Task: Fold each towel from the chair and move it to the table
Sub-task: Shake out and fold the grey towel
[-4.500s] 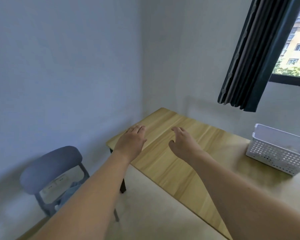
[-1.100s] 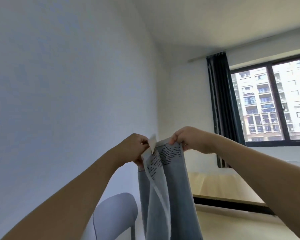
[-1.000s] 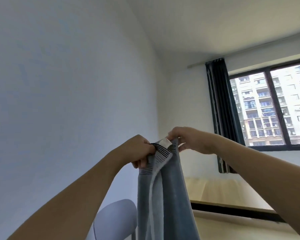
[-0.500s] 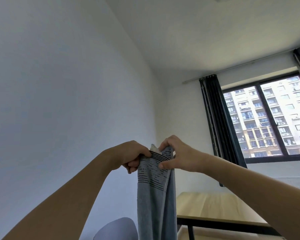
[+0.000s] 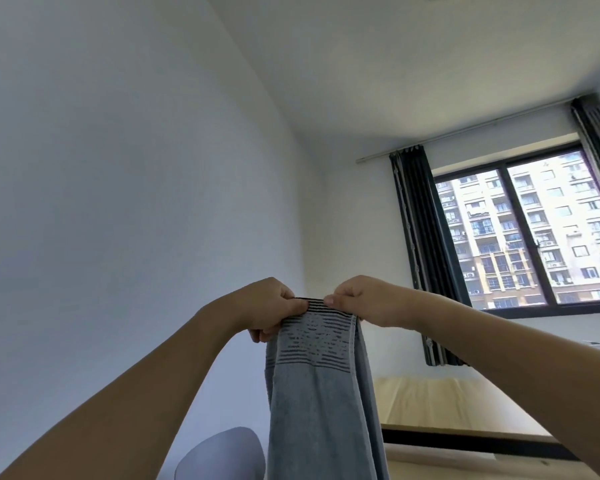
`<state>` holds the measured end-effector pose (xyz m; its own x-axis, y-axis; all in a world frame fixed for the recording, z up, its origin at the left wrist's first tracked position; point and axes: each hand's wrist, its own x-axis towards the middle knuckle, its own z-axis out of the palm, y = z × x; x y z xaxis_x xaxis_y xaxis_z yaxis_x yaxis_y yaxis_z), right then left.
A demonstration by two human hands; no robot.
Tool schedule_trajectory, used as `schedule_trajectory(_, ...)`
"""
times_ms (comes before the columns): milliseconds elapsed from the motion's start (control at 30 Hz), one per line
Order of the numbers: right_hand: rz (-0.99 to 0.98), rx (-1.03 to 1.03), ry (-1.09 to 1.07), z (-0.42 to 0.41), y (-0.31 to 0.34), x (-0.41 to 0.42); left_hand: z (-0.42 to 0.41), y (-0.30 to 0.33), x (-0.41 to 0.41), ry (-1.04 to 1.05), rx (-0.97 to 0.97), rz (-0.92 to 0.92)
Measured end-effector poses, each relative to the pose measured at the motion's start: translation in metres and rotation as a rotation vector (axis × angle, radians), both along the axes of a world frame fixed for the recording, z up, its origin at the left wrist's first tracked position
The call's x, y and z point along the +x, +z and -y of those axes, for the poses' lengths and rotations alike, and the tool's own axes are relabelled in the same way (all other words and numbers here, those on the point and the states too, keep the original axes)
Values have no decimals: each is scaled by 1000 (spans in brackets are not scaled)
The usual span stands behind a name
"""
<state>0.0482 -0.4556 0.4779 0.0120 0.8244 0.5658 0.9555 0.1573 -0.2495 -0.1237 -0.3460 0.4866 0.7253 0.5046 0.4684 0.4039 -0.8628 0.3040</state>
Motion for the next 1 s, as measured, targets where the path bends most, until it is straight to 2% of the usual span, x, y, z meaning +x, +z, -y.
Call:
schedule_trajectory(133, 1, -49, 14, 3, -4, 4, 3, 3, 14, -33, -17, 180)
schedule_trajectory(200, -26, -8, 20, 3, -5, 9, 1, 3, 16, -20, -23, 190)
schedule_trajectory(367, -145, 127, 57, 9, -3, 23, -4, -4, 17, 75, -113, -93)
schedule_trajectory(533, -346, 110, 113, 15, -1, 33, -12, -12, 19, 102, -183, -160)
schedule_trajectory(600, -354, 85, 98, 18, 0, 36, -15, -11, 21, 106, -120, -101)
schedule_trajectory(767, -341, 118, 85, 26, 7, 44, -20, 0, 23, 68, 153, 204)
schedule_trajectory(867, -421, 125, 118, 30, 20, 51, -15, 7, 23, -11, 192, 386)
schedule_trajectory(1000, -320, 40, -39, 21, 37, 55, -22, 14, 35, -42, 210, 495)
